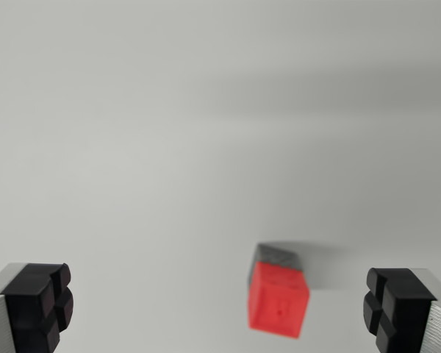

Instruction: Destack cube

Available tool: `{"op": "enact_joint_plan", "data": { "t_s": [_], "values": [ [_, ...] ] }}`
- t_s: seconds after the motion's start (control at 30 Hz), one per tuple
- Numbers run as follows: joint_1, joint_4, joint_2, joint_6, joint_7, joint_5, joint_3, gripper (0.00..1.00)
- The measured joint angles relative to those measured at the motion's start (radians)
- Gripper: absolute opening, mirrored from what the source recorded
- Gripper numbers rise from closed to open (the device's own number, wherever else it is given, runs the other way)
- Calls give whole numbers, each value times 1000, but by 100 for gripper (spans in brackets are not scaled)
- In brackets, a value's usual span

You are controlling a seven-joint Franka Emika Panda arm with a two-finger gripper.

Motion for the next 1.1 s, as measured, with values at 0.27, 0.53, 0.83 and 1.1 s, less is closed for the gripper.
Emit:
{"op": "enact_joint_plan", "data": {
  "t_s": [0.27, 0.53, 0.83, 1.1],
  "values": [
    [0, 0, 0, 0, 0, 0, 0, 100],
    [0, -3, 0, 0, 0, 0, 0, 100],
    [0, -28, -5, 15, 3, 0, -2, 100],
    [0, -71, -17, 38, 7, 0, -5, 100]
  ]
}}
